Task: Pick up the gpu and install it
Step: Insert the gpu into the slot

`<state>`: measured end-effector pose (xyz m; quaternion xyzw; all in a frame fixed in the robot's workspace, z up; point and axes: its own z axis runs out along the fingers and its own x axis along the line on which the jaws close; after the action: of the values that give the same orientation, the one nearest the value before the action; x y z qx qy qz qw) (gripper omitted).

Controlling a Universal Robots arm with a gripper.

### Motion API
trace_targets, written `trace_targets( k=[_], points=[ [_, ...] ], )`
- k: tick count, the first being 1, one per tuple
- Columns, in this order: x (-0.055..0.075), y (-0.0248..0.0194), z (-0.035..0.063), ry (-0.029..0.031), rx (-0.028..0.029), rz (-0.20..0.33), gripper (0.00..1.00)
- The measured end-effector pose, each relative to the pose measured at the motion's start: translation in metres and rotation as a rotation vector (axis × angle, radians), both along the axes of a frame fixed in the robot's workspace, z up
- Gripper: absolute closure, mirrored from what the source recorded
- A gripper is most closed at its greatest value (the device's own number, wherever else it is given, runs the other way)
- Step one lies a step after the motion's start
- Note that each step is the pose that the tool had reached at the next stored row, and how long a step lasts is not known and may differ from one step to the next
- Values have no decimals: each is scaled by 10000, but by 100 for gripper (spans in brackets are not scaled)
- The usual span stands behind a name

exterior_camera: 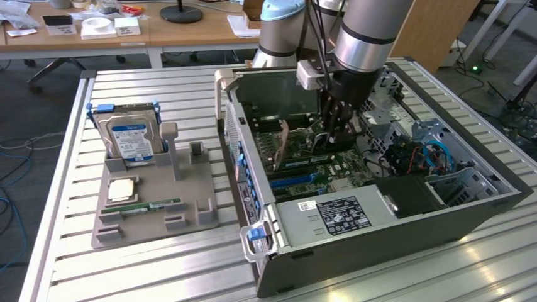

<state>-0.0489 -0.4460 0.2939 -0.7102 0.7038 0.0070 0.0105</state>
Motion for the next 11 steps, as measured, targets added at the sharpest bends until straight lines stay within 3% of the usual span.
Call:
trace_targets(
  k=[11],
  points=[
    [-13,0,-42,1,-1,5,74]
  ],
)
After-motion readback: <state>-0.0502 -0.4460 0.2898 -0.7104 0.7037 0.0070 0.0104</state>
